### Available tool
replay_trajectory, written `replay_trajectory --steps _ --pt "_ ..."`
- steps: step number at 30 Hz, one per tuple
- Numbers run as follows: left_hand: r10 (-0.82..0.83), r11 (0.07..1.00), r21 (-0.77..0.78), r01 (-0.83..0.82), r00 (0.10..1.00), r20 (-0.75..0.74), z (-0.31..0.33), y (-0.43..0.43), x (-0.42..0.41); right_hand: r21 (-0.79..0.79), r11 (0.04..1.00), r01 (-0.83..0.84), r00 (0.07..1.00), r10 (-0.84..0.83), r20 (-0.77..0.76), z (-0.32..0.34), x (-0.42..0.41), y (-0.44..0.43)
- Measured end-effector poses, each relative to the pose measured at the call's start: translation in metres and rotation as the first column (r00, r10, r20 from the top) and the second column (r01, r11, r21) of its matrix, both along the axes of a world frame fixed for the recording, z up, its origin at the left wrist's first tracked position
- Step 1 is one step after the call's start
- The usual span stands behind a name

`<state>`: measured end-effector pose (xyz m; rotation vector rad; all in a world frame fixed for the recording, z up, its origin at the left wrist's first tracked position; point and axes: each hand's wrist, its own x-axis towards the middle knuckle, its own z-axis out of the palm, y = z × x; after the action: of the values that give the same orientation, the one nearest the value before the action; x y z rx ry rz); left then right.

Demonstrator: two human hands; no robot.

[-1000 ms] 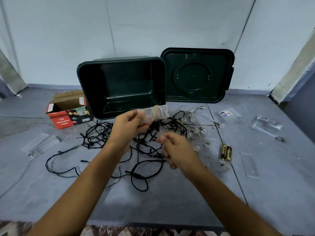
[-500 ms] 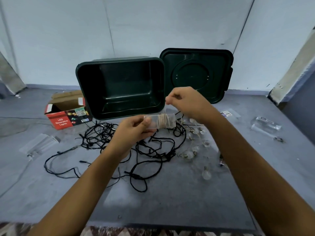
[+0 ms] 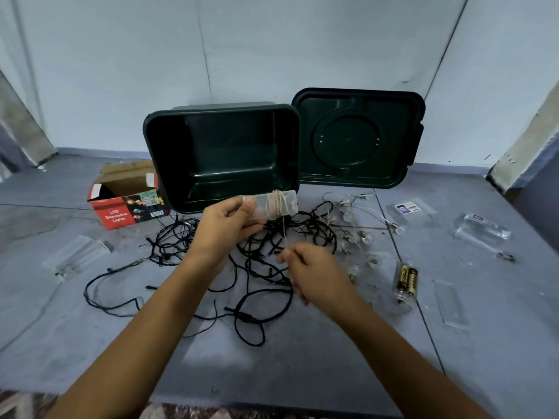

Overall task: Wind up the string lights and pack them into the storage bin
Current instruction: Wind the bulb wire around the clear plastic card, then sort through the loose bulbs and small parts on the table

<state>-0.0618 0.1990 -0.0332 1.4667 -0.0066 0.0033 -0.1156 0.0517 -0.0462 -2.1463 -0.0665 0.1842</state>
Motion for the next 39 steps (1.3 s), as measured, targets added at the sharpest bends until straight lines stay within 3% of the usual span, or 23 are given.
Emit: replay_trajectory --steps 2,3,5,7,9,13,17,18,20,23,27,31,34,39 --pt "0.006 1.0 0.024 -0.006 1.0 -0.002 -0.002 -0.002 0.001 -0.479 0.878 -0.001 0.954 0.145 0.263 0.002 -0.013 0.004" --pt "0.004 0.999 0.035 -0.004 1.0 -0.007 -0.003 -0.003 0.002 -0.599 0.799 0.045 0.905 0.222 0.364 0.007 -0.019 0.006" --pt "-0.019 0.998 0.067 0.02 1.0 -0.014 -0.005 -0.005 0.002 -0.697 0.71 0.096 0.858 0.296 0.42 0.018 -0.02 0.008" --pt "-0.072 0.993 0.089 0.074 0.997 -0.018 -0.008 -0.006 0.0 -0.669 0.729 0.143 0.784 0.329 0.526 0.035 -0.01 0.003" --pt "-0.117 0.99 0.078 0.119 0.993 -0.031 -0.009 -0.006 -0.002 -0.611 0.782 0.125 0.74 0.336 0.582 0.053 0.008 -0.008" --pt "-0.168 0.983 0.072 0.171 0.985 -0.046 -0.008 -0.007 -0.007 -0.401 0.909 -0.115 0.838 0.306 0.453 0.079 0.055 -0.04" --pt "-0.223 0.973 0.046 0.225 0.974 -0.04 -0.003 -0.011 -0.014 0.118 0.947 -0.297 0.948 0.277 0.158 0.063 0.084 -0.061" --pt "-0.228 0.973 0.028 0.229 0.973 -0.04 -0.001 -0.012 -0.015 0.292 0.918 -0.269 0.963 0.258 0.074 0.054 0.088 -0.062" --pt "-0.229 0.973 -0.013 0.229 0.972 -0.044 0.001 -0.014 -0.016 0.619 0.77 -0.156 0.964 0.255 -0.074 0.032 0.09 -0.058" --pt "-0.212 0.97 -0.135 0.201 0.975 -0.067 0.002 -0.021 -0.019 0.868 0.496 -0.027 0.938 0.312 -0.149 -0.003 0.085 -0.043" --pt "-0.095 0.95 -0.307 0.049 0.986 -0.139 -0.002 -0.034 -0.023 0.958 0.266 0.107 0.944 0.274 -0.182 -0.034 0.074 -0.022" --pt "0.017 0.912 -0.4 -0.093 0.981 -0.192 -0.008 -0.05 -0.027 0.963 0.176 0.204 0.975 0.048 -0.215 -0.032 0.056 -0.01" --pt "0.057 0.89 -0.434 -0.14 0.979 -0.197 -0.007 -0.062 -0.029 0.962 0.194 0.195 0.98 -0.081 -0.182 -0.023 0.04 -0.01" --pt "-0.036 0.915 -0.402 -0.029 0.988 -0.153 -0.005 -0.089 -0.035 0.864 0.417 0.282 0.899 -0.429 -0.087 -0.006 0.027 -0.016"
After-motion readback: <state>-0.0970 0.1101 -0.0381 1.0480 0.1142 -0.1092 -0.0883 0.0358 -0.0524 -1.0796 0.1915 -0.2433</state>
